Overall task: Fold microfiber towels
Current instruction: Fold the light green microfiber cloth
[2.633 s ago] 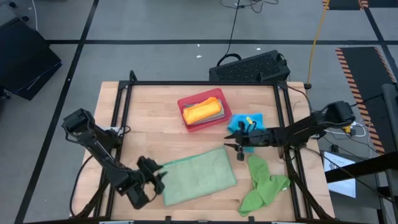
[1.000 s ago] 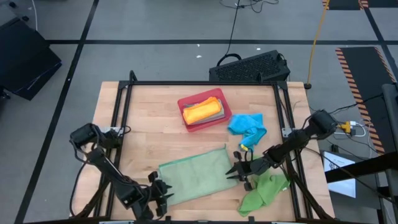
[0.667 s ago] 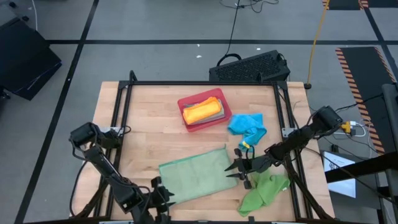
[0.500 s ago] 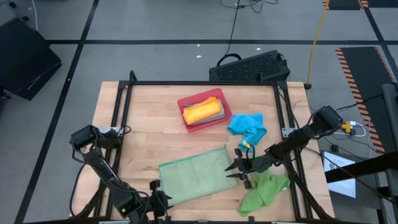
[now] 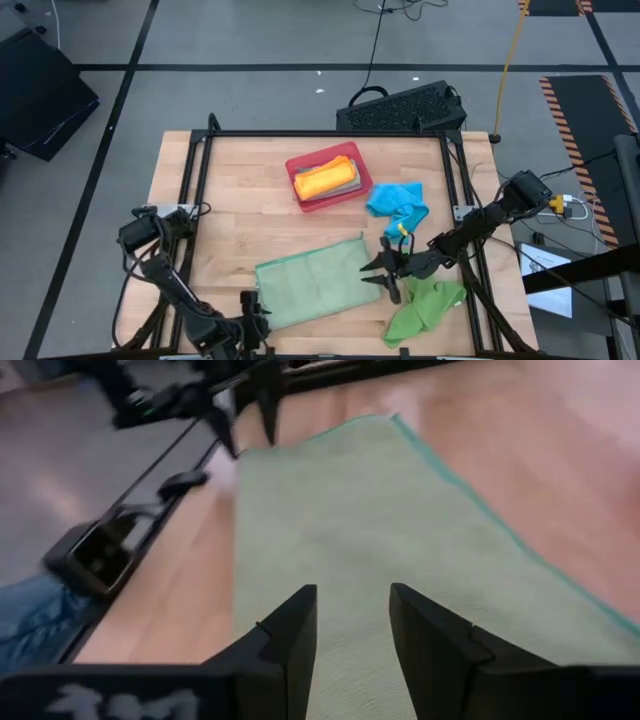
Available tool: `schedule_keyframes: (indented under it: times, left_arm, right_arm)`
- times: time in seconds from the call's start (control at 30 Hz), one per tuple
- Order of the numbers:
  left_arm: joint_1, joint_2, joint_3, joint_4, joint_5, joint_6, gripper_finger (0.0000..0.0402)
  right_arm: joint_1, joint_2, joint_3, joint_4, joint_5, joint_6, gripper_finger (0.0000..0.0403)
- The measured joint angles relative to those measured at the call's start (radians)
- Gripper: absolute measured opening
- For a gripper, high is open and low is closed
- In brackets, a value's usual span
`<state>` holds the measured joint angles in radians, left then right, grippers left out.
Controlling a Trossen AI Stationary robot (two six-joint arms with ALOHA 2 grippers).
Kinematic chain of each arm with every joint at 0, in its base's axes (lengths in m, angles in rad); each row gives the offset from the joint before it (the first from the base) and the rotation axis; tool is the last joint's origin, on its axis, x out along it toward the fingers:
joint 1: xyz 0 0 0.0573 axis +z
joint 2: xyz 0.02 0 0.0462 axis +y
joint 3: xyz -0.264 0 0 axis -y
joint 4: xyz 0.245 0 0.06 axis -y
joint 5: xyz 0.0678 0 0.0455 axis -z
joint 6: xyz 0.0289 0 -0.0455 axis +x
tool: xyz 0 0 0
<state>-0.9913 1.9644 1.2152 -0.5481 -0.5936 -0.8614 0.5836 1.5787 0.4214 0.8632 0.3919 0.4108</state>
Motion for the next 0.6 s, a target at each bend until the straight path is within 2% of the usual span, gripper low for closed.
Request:
schedule_keyframes:
  times: [0.13, 0.23, 0.43, 0.6]
  left_arm:
    - [-0.008, 0.0, -0.033, 0.011, 0.037, 0.053, 0.0239]
    - [-0.009, -0.001, -0.06, 0.044, 0.032, 0.07, 0.0228]
    - [-0.013, -0.002, -0.069, 0.066, 0.041, 0.101, 0.018]
    - [-0.011, -0.001, -0.071, 0.064, 0.039, 0.129, 0.0129]
  right_arm:
    - [-0.001, 0.0, 0.054, -0.002, 0.057, 0.009, 0.0122]
    - [-0.002, 0.006, 0.132, -0.019, 0.091, -0.05, 0.0122]
    - [-0.002, 0.007, 0.282, -0.179, 0.136, -0.111, 0.0122]
    - [-0.002, 0.084, 0.35, -0.171, 0.137, -0.105, 0.0122]
